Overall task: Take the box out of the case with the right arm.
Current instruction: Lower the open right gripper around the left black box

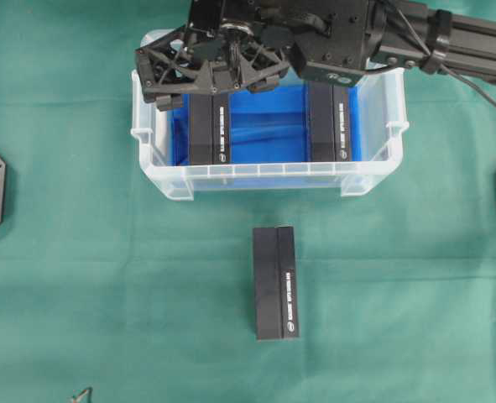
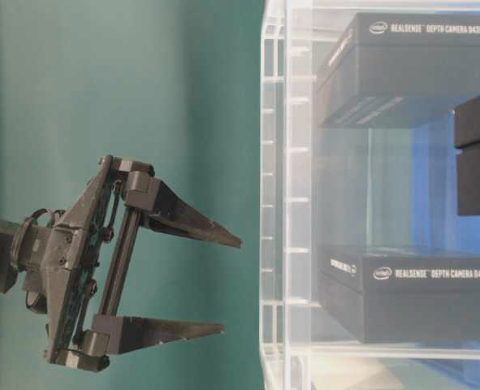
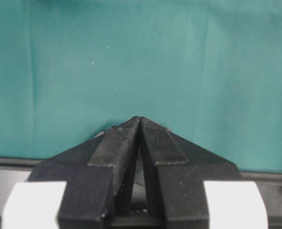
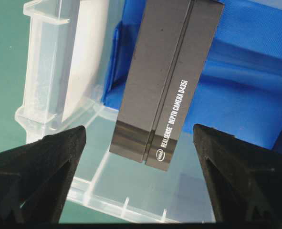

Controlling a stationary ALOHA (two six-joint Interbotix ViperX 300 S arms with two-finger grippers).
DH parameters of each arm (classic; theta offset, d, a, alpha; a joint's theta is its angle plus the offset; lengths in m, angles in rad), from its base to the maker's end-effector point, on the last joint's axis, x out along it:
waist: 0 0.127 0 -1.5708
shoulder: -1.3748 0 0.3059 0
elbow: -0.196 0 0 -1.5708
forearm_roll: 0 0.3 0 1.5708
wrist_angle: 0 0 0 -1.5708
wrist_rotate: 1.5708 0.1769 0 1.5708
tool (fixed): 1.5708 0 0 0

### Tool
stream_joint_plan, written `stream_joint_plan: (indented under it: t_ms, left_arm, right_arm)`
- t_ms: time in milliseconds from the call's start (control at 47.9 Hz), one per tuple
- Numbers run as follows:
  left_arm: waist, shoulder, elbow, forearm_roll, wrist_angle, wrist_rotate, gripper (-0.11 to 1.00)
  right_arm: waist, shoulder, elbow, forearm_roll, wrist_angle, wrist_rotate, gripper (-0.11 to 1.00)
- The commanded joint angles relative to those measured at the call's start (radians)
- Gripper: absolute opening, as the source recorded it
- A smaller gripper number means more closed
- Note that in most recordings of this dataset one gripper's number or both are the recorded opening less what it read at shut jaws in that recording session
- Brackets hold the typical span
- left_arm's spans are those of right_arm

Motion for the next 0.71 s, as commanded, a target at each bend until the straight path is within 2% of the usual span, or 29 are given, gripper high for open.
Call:
stream_joint_plan:
  t_ms: [0, 209, 690]
  left_arm:
    - [0.002, 0.003, -0.029, 0.002, -0.003, 0.002, 0.02]
    - [0.002, 0.003, -0.029, 0.002, -0.003, 0.002, 0.02]
    - [0.002, 0.003, -0.029, 0.002, -0.003, 0.002, 0.02]
  right_arm:
    - [0.003, -0.014, -0.018, -0.003, 0.000, -0.002, 0.94]
    - [0.003, 0.003, 0.018, -0.003, -0.020, -0.002, 0.94]
    - [-0.003, 0.008, 0.190, 0.002, -0.201, 0.029, 0.94]
